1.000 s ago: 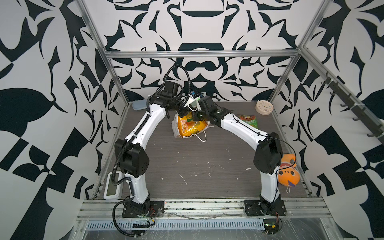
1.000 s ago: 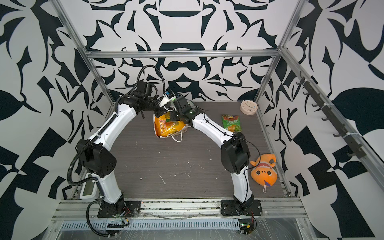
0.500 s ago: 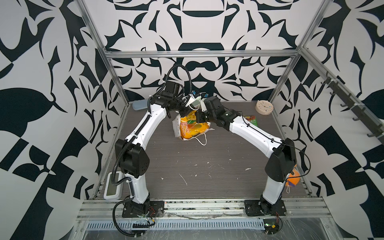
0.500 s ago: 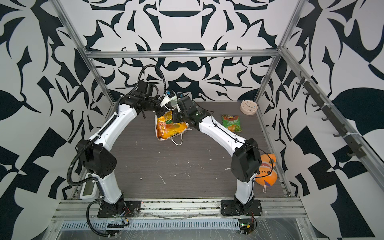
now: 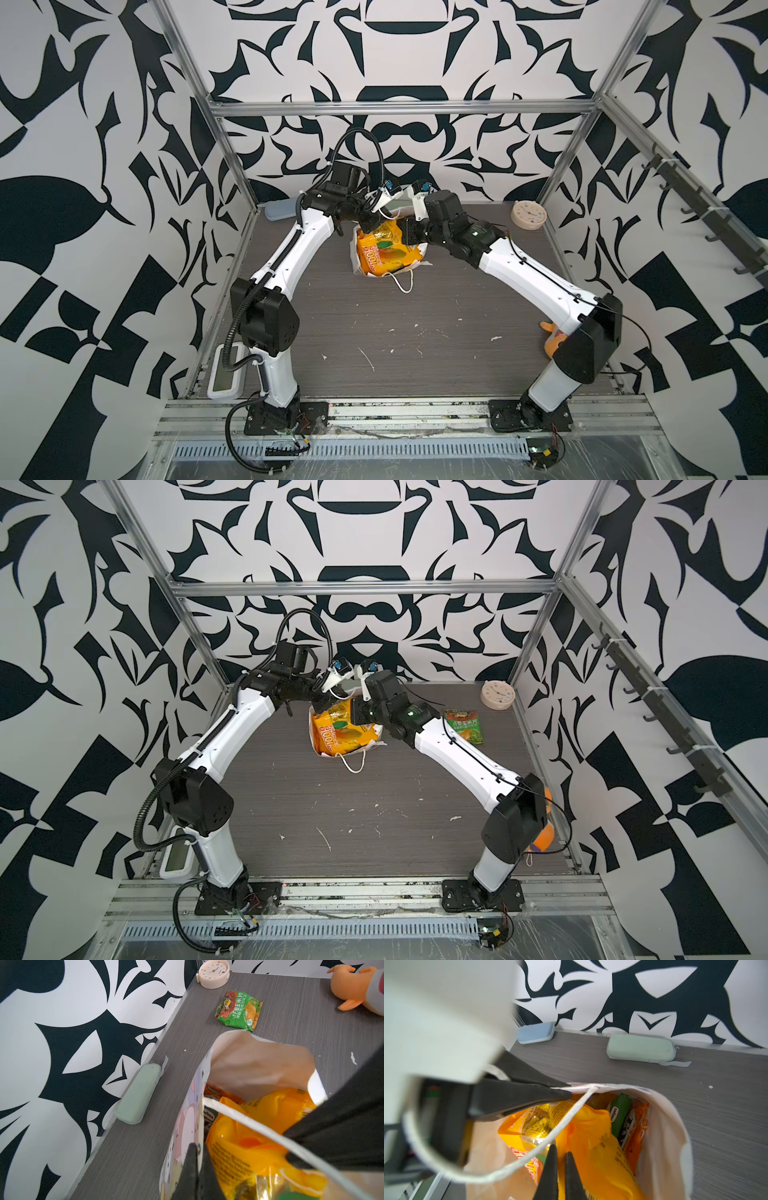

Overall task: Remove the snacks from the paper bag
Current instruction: 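Reach the right gripper down into the bag toward the yellow gummy packet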

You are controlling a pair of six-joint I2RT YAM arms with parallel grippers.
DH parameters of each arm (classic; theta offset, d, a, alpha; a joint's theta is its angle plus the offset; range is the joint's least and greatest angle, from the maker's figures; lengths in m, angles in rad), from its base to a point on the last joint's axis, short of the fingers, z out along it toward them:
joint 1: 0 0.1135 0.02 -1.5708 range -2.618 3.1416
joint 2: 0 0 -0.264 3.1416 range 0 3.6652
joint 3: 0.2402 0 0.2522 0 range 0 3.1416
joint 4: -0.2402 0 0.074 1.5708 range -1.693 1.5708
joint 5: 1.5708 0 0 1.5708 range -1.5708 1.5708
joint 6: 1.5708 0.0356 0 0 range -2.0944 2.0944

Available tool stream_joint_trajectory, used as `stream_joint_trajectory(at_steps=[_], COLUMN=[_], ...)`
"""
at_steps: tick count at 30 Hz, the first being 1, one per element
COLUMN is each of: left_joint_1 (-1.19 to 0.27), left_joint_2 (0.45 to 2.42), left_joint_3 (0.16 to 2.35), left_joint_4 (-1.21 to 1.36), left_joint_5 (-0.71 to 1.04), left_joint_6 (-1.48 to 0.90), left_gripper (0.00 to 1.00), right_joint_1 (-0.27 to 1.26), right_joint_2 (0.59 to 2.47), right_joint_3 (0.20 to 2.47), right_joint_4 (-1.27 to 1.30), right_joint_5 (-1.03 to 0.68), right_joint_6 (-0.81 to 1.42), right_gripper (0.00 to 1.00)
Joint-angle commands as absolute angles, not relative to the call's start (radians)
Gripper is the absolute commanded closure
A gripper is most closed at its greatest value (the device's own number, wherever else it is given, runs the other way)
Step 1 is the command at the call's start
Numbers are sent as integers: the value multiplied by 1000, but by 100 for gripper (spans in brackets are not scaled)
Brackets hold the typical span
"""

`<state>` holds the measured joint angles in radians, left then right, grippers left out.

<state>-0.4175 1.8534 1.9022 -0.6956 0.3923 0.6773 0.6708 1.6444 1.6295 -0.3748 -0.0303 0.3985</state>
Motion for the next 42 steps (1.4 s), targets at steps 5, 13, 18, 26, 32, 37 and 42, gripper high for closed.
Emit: stream_joint_trajectory(at_steps=[5, 13, 18, 26, 32, 37, 42], left_joint_1=[-426, -429, -435, -436, -436, -437, -436], left_joint_2=[1848, 1849, 1849, 1861, 1858, 1859, 1861], left_joint_3=[1889, 1892, 1893, 1917, 1913, 1911, 1907], left_joint_4=[-701, -701, -702, -717, -719, -715, -716], left_joint_5=[396, 398, 395, 395, 395, 396, 405], left_joint_6=[678, 678, 678, 682, 685, 688, 689], left_gripper=[100, 100, 100, 100, 100, 100, 100], right_joint_1=[672, 673, 703, 715, 715, 713, 713], right_joint_2=[1504, 1578, 1668, 1802, 1878, 1943, 2003], right_joint_3=[1583, 1675, 1738, 1841, 1923, 1966, 1998], right_joint_4=[-187, -440, -551, -663, -693, -698, -694], right_joint_5=[-179, -25, 35, 137, 112, 63, 10], right_joint_6=[362, 276, 245, 240, 259, 275, 298], right_gripper=[100, 67, 54, 36, 0, 0, 0])
